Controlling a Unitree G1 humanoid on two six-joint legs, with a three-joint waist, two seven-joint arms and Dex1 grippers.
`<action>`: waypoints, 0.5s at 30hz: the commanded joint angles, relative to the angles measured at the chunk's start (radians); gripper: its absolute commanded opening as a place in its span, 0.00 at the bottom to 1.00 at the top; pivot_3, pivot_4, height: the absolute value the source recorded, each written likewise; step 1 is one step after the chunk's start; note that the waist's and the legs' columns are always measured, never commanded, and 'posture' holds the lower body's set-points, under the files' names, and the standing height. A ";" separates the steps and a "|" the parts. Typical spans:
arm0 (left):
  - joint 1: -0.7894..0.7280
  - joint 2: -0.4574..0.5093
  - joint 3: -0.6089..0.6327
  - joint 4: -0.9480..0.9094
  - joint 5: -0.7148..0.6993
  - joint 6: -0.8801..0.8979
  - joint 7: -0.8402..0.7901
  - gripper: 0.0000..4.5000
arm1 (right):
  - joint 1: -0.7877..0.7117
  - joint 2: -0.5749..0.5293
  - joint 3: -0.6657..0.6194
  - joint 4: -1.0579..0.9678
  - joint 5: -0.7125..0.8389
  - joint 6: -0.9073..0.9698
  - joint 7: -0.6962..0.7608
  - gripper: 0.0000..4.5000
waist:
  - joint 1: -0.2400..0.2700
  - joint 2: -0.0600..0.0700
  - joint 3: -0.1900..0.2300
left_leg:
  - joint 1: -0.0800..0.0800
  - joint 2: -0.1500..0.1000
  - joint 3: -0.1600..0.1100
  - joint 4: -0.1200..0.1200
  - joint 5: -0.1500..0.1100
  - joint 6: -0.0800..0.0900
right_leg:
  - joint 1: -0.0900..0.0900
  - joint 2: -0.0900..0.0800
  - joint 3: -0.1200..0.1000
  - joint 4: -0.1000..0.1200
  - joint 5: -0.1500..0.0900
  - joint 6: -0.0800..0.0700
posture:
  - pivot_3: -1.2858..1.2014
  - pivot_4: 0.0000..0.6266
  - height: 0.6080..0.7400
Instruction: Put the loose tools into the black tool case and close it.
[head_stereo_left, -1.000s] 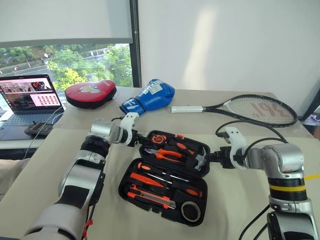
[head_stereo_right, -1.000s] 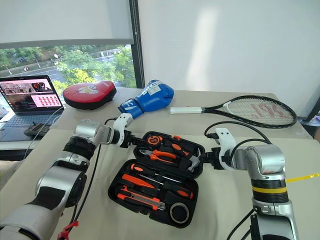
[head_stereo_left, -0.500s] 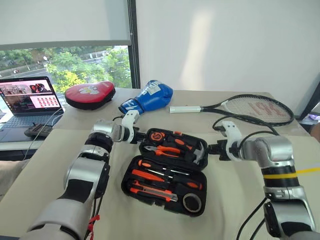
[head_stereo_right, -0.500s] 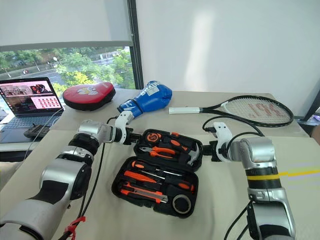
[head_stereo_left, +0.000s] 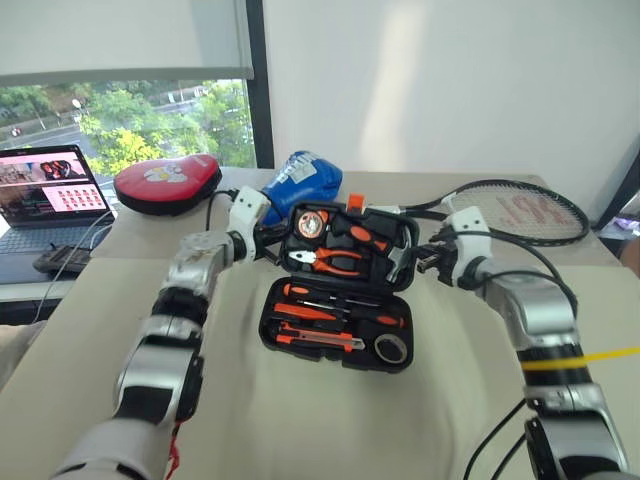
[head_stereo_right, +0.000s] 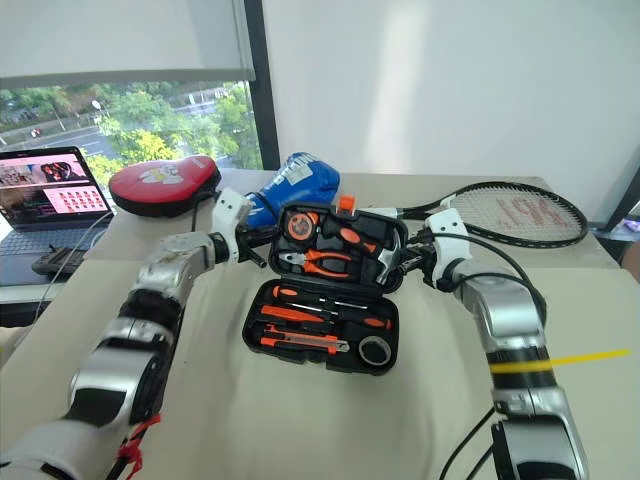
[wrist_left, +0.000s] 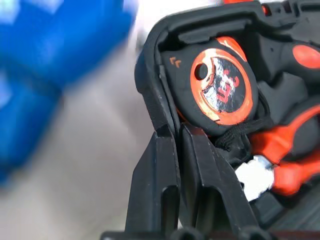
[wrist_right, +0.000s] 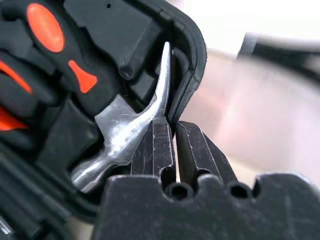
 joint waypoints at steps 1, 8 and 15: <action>0.188 0.086 -0.103 -0.381 0.044 -0.297 -0.142 0.03 | 0.137 -0.025 -0.026 -0.396 0.052 -0.050 0.035 0.00 | 0.000 0.000 0.000 | -0.001 -0.001 0.000 -0.001 0.000 0.000 | -0.001 0.000 -0.001 0.000 0.000 0.000 | 0.52 0.24 1.00; 0.546 0.352 -0.098 -0.372 0.071 -0.605 -0.257 0.03 | 0.735 -0.190 -0.080 -0.815 0.065 -0.047 0.177 0.00 | 0.013 0.007 -0.003 | 0.017 0.002 0.002 -0.004 -0.002 0.000 | 0.019 -0.004 -0.021 -0.008 -0.003 -0.004 | 0.52 0.24 1.00; 0.667 0.437 0.030 -0.404 -0.172 -0.103 -0.288 0.57 | 1.042 -0.152 -0.312 -0.897 0.151 -0.051 0.220 0.25 | 0.018 0.007 0.000 | 0.047 0.015 0.005 0.000 -0.019 0.001 | 0.047 -0.006 -0.022 -0.017 -0.013 -0.002 | 0.52 0.24 1.00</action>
